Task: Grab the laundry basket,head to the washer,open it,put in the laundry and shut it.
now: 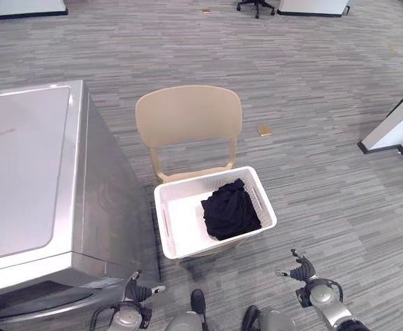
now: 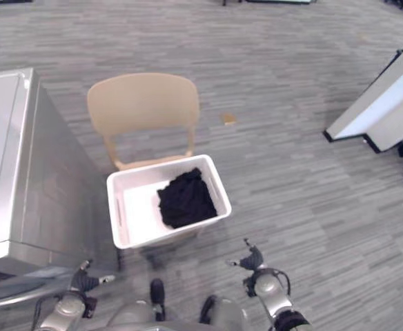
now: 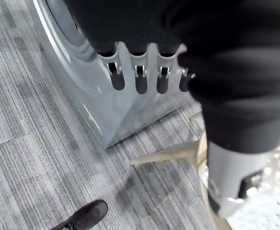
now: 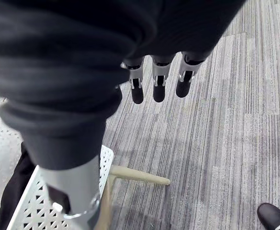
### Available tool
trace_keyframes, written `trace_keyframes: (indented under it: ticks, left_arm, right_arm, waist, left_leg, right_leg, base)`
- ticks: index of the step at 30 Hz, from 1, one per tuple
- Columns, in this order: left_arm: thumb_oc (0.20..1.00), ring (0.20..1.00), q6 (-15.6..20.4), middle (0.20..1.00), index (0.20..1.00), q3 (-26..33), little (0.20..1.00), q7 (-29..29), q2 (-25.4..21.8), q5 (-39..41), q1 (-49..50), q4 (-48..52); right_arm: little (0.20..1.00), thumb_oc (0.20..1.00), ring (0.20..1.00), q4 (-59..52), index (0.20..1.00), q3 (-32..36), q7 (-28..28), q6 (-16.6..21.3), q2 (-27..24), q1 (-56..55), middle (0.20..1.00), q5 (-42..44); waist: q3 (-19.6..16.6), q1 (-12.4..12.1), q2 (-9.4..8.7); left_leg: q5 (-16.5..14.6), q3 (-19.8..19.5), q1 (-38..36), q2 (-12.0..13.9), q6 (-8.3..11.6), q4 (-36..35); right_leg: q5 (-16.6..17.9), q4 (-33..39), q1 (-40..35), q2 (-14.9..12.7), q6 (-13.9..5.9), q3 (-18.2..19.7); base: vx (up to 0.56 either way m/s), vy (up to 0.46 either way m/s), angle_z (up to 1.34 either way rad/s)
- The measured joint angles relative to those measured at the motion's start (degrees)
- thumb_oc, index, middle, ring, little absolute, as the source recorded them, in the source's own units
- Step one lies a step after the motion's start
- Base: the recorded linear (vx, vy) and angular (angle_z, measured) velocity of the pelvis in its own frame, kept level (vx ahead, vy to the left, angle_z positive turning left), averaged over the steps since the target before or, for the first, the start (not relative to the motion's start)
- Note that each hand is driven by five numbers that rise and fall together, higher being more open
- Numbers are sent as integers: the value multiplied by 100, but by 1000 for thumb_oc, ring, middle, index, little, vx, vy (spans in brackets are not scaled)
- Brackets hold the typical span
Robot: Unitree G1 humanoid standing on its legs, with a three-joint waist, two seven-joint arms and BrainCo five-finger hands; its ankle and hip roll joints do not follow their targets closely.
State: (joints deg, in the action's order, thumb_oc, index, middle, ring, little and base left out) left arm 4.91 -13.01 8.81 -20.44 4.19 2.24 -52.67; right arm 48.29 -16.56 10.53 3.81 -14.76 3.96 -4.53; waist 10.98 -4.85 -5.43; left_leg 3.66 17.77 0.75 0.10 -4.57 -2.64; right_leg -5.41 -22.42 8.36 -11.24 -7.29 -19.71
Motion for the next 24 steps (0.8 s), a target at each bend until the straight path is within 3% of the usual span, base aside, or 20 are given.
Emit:
trace_keyframes:
  ticks: [5,6,7,8,9,10,11,13,15,20,24]
  left_arm:
    - [1000,1000,4,1000,1000,8,1000,-2,29,0,-66,-11]
    - [1000,1000,1,1000,1000,272,1000,-34,243,-47,-82,53]
    - [1000,1000,-16,1000,1000,270,1000,29,499,-59,-275,1]
    - [1000,1000,153,1000,1000,251,1000,6,685,-89,-254,248]
    - [1000,1000,239,1000,1000,75,1000,-3,695,-125,-215,252]
    - [1000,1000,193,1000,1000,-6,1000,-26,587,-220,-142,112]
    - [1000,1000,139,1000,1000,-5,1000,-26,538,-230,-90,-15]
    - [1000,1000,67,1000,1000,3,1000,-14,422,-240,187,-82]
    - [1000,1000,34,1000,1000,1,1000,-4,277,-247,435,-74]
    - [1000,1000,2,1000,1000,1,1000,-4,210,-261,479,-5]
    - [1000,1000,75,1000,1000,10,1000,0,96,-258,211,131]
  right_arm:
    - [1000,1000,1000,-1,1000,6,3,-25,-113,-82,1000,0]
    - [1000,1000,1000,-356,1000,-103,14,-175,-245,-227,1000,-120]
    - [1000,1000,1000,-2226,1000,-735,72,-570,-1057,-1026,1000,-564]
    - [1000,1000,1000,-3626,1000,-1517,-12,-416,-1953,-1274,1000,-993]
    - [1000,1000,1000,-3826,1000,-1736,-104,107,-2194,-932,1000,-1365]
    - [1000,1000,1000,-3209,1000,-1708,-129,258,-1828,68,1000,-1642]
    - [1000,1000,1000,-2849,1000,-1605,-131,220,-1637,462,1000,-1747]
    - [1000,1000,1000,-2398,1000,-1358,-120,191,-1608,1055,1000,-1846]
    - [1000,1000,1000,-2147,1000,-1297,-100,180,-1629,1317,1000,-2026]
    - [1000,1000,1000,-2044,1000,-1277,-104,121,-1573,1161,1000,-2028]
    - [1000,1000,1000,-1470,1000,-1376,-67,71,-1483,1706,1000,-2048]
  waist:
    - [-4,22,74]
    - [77,107,131]
    - [28,351,290]
    - [24,389,294]
    - [-20,293,219]
    - [-89,52,138]
    - [-95,-66,129]
    - [-119,-370,212]
    - [-138,-475,270]
    - [-141,-475,234]
    - [-114,-493,49]
  left_leg:
    - [-294,59,208,287,251,425]
    - [-273,-269,363,269,445,514]
    - [-334,-996,720,127,459,873]
    - [-277,-1344,788,-48,476,814]
    - [-227,-1344,832,-40,417,672]
    - [-175,-1336,843,34,417,407]
    - [-102,-1371,870,87,441,346]
    - [56,-1434,926,130,475,169]
    - [308,-1611,948,99,440,31]
    - [721,-1817,940,-45,422,-189]
    - [719,-1820,904,-117,423,-194]
  right_leg:
    - [-1,688,-294,355,1,60]
    - [-136,327,-321,323,195,330]
    - [-383,472,-564,395,89,613]
    - [-488,1012,-911,322,3,347]
    - [-306,1554,-1063,434,292,326]
    - [-43,1945,-1110,607,465,212]
    - [29,2025,-1124,687,501,152]
    - [32,2078,-1178,769,506,-137]
    - [29,2185,-1245,813,506,-380]
    - [24,2367,-1378,764,485,-505]
    - [86,2575,-1487,737,393,-494]
  base:
    - [135,-188,-18]
    - [395,-585,124]
    - [111,-235,209]
    - [57,-26,226]
    - [62,-31,130]
    - [48,-23,56]
    - [45,-20,49]
    - [50,-22,66]
    - [76,-12,69]
    - [58,9,38]
    - [6,25,-2]
